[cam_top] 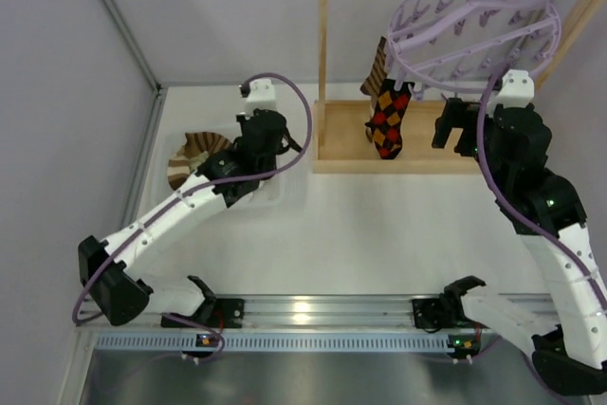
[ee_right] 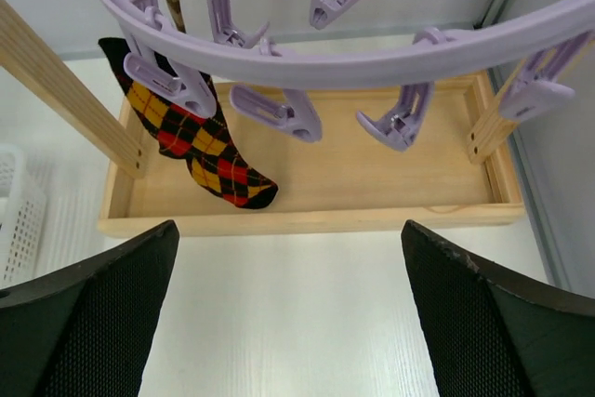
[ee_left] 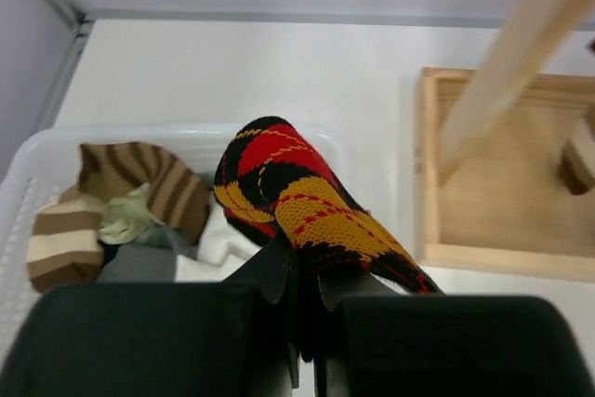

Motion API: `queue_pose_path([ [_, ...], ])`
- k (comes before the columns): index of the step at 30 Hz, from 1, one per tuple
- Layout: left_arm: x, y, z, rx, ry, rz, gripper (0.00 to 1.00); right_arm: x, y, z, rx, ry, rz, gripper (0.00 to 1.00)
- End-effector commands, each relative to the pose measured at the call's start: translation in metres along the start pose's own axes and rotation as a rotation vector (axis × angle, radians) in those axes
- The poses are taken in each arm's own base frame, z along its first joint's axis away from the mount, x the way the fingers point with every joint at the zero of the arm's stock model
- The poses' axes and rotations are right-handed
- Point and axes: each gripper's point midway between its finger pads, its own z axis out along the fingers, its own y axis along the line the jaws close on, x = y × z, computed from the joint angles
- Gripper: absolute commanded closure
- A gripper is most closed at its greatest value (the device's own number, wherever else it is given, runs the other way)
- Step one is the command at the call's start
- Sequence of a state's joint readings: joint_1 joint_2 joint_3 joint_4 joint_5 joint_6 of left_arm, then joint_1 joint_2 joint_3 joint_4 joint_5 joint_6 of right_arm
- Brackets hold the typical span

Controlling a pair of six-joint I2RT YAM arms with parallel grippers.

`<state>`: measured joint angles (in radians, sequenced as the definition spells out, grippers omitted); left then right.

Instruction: Remove the socks clipped to the hanger

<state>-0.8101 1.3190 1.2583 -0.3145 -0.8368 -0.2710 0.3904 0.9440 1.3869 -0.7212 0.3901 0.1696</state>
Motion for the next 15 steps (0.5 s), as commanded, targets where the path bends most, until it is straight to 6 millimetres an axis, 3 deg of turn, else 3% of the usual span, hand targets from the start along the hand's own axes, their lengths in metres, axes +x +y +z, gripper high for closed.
queue_pose_path([
  [1, -0.006, 0.05, 0.008, -0.07, 0.054, -0.073, 1.0, -0.008, 0.001, -0.017, -0.039, -0.056, 0.046, 0.01],
  [4, 0.006, 0.086, 0.022, -0.155, 0.107, -0.104, 1.0, -0.005, -0.005, -0.026, -0.034, -0.067, 0.053, 0.0],
  [5, 0.012, 0.11, 0.033, -0.204, 0.132, -0.131, 1.0, -0.005, -0.006, -0.028, -0.034, -0.07, 0.053, 0.0],
  [6, 0.022, 0.122, 0.041, -0.225, 0.16, -0.159, 1.0, -0.003, -0.007, -0.032, -0.036, -0.073, 0.057, 0.01],
  [7, 0.028, 0.153, 0.052, -0.288, 0.181, -0.209, 1.0, -0.003, -0.008, -0.033, -0.037, -0.075, 0.061, 0.0],
  [11, 0.062, 0.202, 0.076, -0.41, 0.272, -0.259, 1.0, -0.002, -0.011, -0.039, -0.036, -0.084, 0.066, 0.0],
  [15, 0.087, 0.207, 0.085, -0.438, 0.331, -0.258, 0.98, -0.002, -0.016, -0.042, -0.014, -0.088, 0.055, 0.01],
])
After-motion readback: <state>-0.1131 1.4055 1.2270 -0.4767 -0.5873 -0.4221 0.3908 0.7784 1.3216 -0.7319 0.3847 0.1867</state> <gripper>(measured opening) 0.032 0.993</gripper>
